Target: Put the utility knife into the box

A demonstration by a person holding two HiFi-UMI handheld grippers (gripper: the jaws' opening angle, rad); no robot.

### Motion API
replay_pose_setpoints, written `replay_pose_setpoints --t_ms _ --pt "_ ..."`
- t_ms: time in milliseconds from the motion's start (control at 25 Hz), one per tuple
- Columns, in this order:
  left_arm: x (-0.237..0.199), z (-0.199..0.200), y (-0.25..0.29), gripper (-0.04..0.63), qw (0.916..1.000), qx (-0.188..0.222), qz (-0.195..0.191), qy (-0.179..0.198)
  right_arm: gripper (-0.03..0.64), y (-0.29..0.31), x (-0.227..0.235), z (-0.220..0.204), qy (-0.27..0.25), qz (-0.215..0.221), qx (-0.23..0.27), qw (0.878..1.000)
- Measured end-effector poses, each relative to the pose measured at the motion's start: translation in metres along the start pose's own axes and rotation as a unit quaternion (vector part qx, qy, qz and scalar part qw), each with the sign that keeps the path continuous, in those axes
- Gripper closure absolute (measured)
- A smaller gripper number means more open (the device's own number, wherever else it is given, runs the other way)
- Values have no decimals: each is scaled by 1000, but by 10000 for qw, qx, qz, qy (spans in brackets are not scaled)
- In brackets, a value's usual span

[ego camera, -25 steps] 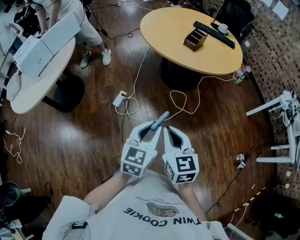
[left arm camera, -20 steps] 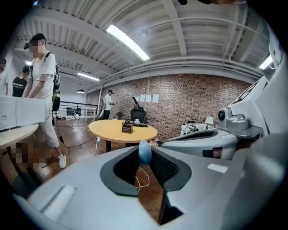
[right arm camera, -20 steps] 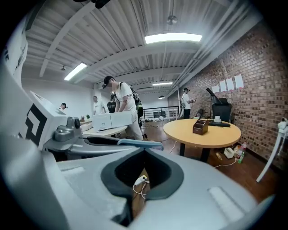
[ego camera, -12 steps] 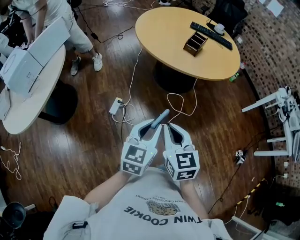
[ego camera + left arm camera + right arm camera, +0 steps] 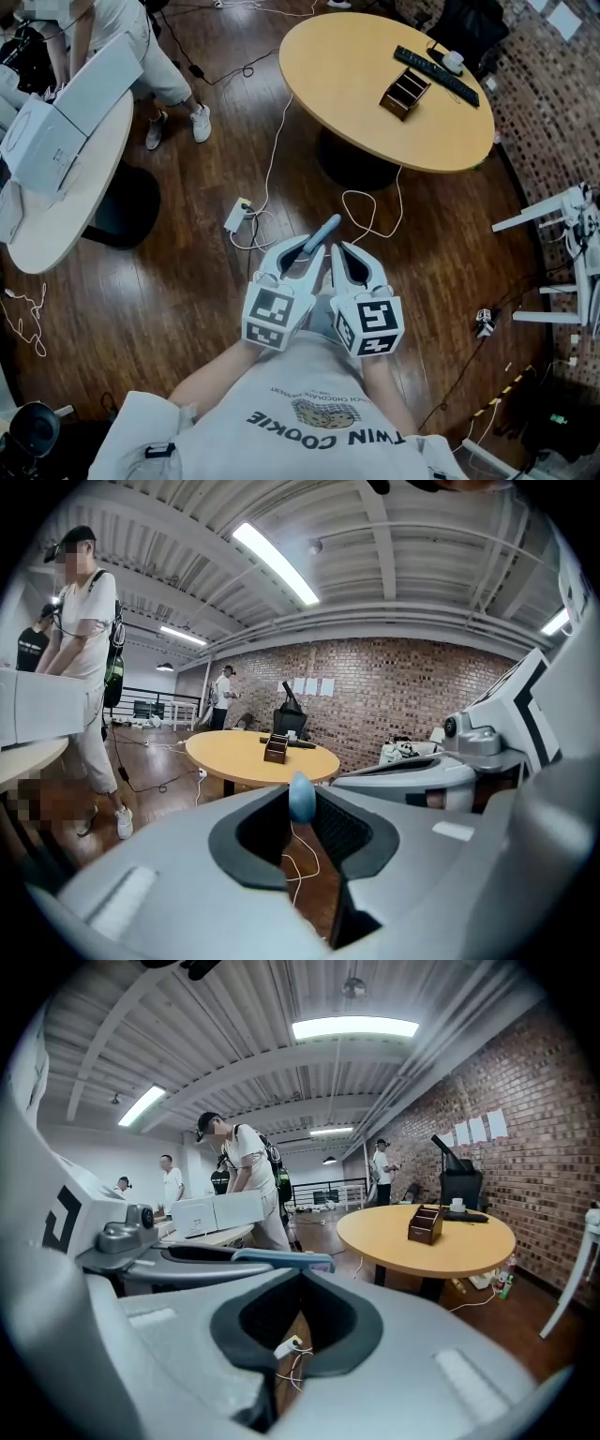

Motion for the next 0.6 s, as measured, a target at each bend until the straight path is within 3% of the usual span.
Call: replay_pose_setpoints --t_ms 600 --pt "-27 48 150 525 9996 -113 201 150 618 89 123 45 -64 256 88 9996"
Point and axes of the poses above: the fingertips, and each gripper's own axes: y forward along the fingers, x to its right, z out of its top, the point moved 6 cm from there along -y, backward along the fingers, and after that the axes turned 3 degrees about -z, right-handed, at the moved point
